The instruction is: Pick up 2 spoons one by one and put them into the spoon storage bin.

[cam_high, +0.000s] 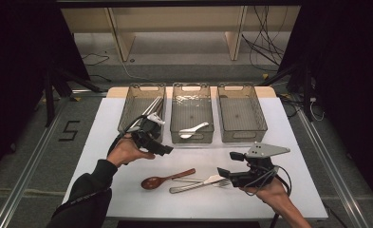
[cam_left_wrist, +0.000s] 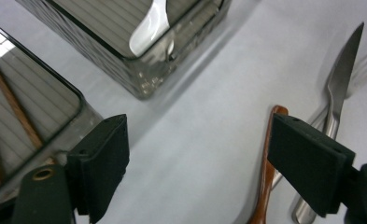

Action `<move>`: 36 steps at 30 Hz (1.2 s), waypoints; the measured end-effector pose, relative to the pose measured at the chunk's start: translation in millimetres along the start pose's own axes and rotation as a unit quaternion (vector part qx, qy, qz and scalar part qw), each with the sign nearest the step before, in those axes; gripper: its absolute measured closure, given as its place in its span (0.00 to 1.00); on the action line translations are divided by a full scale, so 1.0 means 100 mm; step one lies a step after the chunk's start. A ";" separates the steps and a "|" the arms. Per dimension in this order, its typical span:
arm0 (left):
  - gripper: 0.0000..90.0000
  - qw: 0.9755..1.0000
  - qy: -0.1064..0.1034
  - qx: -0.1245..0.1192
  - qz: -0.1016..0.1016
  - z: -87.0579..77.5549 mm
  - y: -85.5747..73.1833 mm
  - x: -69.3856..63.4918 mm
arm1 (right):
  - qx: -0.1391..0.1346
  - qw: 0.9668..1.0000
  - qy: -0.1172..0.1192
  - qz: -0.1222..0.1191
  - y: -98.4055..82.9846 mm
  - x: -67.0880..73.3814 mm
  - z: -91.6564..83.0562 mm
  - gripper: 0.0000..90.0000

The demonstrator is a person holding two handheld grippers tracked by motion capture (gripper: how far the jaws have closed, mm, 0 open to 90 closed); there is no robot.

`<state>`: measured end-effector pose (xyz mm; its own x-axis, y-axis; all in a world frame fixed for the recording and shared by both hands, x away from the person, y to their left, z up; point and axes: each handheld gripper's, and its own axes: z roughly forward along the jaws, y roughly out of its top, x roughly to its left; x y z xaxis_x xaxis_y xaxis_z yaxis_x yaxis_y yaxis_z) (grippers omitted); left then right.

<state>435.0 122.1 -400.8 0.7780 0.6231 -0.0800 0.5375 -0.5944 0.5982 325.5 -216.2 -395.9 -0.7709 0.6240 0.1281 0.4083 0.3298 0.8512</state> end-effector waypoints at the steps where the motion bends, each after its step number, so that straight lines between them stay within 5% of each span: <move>1: 0.22 1.000 -0.002 0.005 0.004 0.01 -0.02 -0.01 | -0.001 1.000 0.000 0.000 0.00 0.00 0.00 0.31; 16: 0.21 0.998 -0.013 0.047 0.030 0.14 -0.23 -0.21 | -0.001 1.000 -0.001 0.000 0.00 0.00 0.00 0.31; 36: 0.27 0.990 -0.034 0.121 0.066 0.32 -0.37 -0.43 | 0.004 1.000 0.001 -0.002 -0.01 0.00 0.01 0.31</move>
<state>391.7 101.3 -445.2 0.8629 0.5003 -0.0722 0.4846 -0.7782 0.3995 325.6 -215.8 -396.8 -0.7732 0.6217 0.1255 0.4097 0.3385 0.8471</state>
